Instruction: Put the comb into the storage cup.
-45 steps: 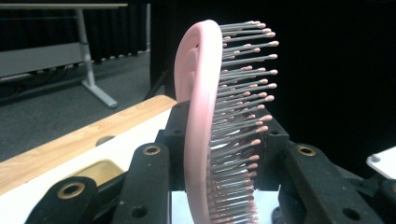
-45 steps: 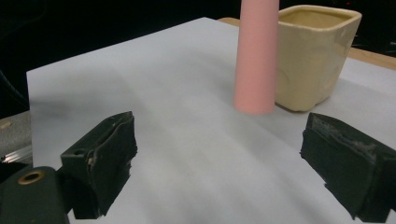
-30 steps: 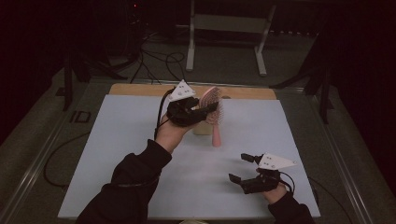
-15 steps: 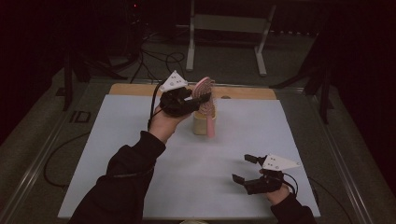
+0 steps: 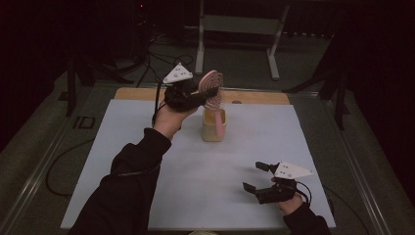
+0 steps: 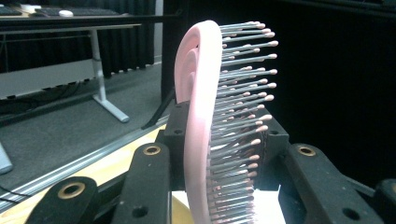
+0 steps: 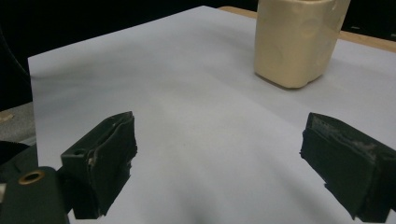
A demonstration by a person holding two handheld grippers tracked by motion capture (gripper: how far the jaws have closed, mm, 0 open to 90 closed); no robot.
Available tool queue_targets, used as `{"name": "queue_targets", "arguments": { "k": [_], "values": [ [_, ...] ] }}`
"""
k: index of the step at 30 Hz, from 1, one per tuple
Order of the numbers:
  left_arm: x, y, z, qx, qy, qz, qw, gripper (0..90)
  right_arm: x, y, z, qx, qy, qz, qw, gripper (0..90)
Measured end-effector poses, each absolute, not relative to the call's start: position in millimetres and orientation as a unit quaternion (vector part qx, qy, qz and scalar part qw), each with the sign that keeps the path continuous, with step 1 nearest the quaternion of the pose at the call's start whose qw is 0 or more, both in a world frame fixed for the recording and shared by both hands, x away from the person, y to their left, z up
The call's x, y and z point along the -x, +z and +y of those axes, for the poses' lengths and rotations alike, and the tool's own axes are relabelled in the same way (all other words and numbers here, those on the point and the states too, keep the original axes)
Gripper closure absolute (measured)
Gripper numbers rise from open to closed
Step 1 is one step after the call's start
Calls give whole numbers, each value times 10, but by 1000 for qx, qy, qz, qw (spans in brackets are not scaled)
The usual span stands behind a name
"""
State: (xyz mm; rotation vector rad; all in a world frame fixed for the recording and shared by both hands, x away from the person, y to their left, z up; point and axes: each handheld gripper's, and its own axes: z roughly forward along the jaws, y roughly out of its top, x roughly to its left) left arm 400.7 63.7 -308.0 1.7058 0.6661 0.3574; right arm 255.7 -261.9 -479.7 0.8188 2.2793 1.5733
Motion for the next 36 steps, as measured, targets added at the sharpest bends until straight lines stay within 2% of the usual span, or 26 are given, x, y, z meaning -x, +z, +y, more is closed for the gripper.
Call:
{"name": "queue_targets", "arguments": {
  "k": [15, 36],
  "values": [
    [-4192, -2919, 640, -731, 183, 295, 587, 664, -2554, -4781, -2624, -282, 544, 780, 127, 98],
    [-4405, -3131, 576, -722, 207, 311, 582, 663, -2551, -4782, -2637, -283, 544, 780, 128, 98]
  ]
}}
